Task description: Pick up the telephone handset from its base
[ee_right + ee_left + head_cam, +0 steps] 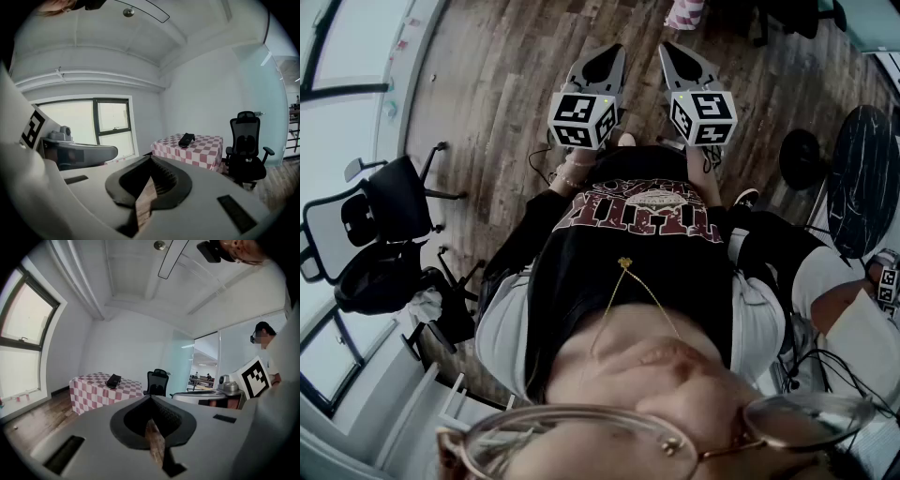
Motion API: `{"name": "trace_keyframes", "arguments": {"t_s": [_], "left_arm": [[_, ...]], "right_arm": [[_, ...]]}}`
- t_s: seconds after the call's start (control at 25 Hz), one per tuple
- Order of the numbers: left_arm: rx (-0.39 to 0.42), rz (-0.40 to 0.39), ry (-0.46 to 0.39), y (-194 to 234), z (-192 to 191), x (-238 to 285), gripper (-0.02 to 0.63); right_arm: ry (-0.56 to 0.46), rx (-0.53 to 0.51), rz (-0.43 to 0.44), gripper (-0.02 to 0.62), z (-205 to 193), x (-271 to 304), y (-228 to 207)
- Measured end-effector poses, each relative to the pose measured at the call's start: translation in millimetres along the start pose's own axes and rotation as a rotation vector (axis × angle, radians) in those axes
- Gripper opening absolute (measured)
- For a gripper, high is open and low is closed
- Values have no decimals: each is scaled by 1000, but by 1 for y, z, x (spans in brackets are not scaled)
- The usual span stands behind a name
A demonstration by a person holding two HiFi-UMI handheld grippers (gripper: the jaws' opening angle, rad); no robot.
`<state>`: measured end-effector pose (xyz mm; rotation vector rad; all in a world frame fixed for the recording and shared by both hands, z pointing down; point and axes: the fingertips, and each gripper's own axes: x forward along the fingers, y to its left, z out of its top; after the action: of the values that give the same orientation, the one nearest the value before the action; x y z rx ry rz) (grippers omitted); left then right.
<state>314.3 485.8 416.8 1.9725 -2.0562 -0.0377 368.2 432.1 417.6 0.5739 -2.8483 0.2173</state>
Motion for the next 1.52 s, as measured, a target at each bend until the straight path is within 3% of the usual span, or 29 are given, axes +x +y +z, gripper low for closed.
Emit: {"name": "trace_keyframes", "arguments": {"t_s": [0.64, 1.52], "left_arm": [[-8, 37, 25, 20, -5, 3, 9], [10, 0, 17, 114, 34, 78, 11]], "right_arm": [[3, 18, 35, 18, -1, 13, 0], [-14, 15, 20, 20, 35, 130, -18]]}}
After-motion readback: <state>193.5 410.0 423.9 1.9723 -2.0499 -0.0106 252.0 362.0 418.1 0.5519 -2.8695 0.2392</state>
